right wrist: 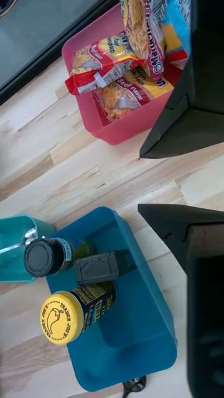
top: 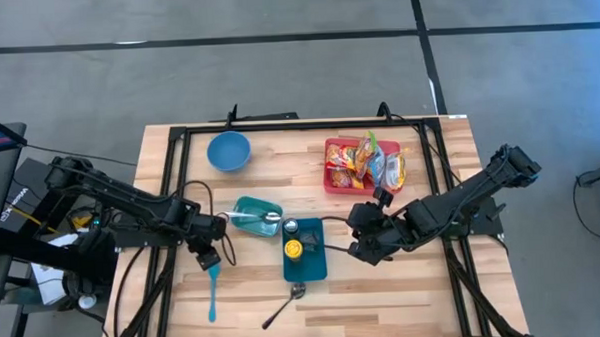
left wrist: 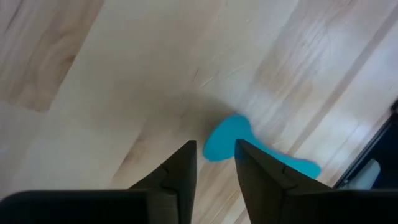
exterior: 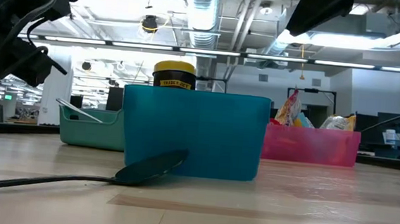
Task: Pick & Place Food Item
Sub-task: Put the blue baby spoon into the green bin
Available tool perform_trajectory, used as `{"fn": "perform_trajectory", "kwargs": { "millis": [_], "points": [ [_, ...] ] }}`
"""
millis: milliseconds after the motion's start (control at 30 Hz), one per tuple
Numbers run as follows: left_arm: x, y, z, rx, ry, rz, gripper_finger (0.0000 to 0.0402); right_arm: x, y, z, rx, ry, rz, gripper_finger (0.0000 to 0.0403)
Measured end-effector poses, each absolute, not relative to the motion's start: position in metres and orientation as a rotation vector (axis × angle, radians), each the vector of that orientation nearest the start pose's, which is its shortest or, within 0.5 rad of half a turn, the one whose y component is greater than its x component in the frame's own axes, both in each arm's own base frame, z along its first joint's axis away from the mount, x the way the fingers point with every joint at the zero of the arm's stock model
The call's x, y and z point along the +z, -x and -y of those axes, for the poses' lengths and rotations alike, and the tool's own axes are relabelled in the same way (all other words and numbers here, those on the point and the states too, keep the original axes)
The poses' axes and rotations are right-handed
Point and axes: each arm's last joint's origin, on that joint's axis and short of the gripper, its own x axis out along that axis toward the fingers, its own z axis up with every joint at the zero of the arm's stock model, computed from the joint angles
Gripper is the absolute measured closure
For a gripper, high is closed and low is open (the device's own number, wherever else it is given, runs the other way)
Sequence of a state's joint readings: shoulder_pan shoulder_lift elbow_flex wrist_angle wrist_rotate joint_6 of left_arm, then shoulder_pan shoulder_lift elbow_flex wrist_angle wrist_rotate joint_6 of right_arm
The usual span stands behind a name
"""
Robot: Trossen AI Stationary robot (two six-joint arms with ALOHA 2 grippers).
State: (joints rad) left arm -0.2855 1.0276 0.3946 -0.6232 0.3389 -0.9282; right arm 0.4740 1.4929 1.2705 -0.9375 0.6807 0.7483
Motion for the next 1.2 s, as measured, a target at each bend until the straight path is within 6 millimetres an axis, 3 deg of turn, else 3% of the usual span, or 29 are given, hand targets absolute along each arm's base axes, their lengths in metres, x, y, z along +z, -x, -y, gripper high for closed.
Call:
{"fn": "perform_trajectory", "kwargs": {
  "millis": [400,700,1000,1200],
  "points": [
    [0.142,-0.138,0.051,0.081,0.808,-1.414,0.0288,0.288,-0.264,-0.115,-0.516,-0.054,-0.824,0.028],
    [0.117,-0.129,0.049,0.08,0.917,-1.396,0.0289,0.288,-0.264,-0.115,-0.517,-0.054,-0.823,0.028],
    [0.117,-0.132,0.05,0.057,0.923,-1.371,0.0317,0.288,-0.265,-0.114,-0.522,-0.058,-0.823,0.028],
    [0.117,-0.132,0.05,0.054,0.924,-1.37,0.036,0.288,-0.265,-0.114,-0.521,-0.056,-0.823,0.0281]
  ]
}}
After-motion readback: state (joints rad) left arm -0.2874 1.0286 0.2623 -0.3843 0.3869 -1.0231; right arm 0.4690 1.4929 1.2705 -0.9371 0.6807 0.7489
